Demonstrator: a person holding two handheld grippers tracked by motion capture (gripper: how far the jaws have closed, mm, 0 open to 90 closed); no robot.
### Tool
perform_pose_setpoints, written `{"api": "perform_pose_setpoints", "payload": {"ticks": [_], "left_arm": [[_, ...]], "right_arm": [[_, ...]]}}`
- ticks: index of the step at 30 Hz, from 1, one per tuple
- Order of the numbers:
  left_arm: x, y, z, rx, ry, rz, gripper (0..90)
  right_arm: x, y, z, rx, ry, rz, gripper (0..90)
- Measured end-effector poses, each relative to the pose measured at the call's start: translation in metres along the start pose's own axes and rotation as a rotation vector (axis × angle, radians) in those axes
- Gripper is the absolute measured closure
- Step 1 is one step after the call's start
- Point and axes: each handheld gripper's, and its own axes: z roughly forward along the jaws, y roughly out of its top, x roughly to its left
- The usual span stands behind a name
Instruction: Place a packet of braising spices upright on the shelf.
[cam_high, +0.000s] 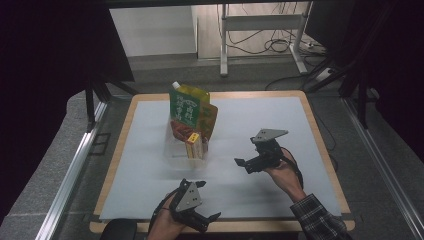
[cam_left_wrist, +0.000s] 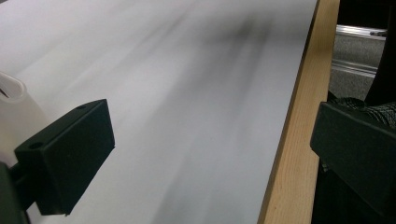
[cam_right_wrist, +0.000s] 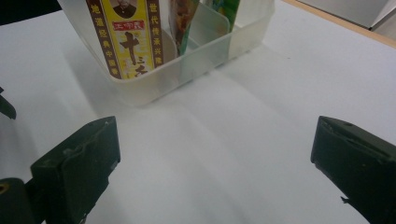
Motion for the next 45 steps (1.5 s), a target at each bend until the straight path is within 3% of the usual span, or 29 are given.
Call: {"api": "perform_pose_setpoints", "payload": {"ticks": [25,40,45], "left_arm": [[0.002,-0.001,0.0,0.01,0.011,-0.009,0.0],[0.006,-0.002,0.0,0.025,0.032,-0.044,0.0],[0.009,-0.003,-0.001,0.032,0.047,-0.067,0.0]], "right_arm": [[-0.001,-0.032,-0.041,0.007,-0.059,0.038,0.5],[-0.005,-0.058,-0.071,-0.028,-0.105,0.084,0.0],[-0.008,-0.068,-0.077,-0.016,-0.119,0.099,0.0]]}}
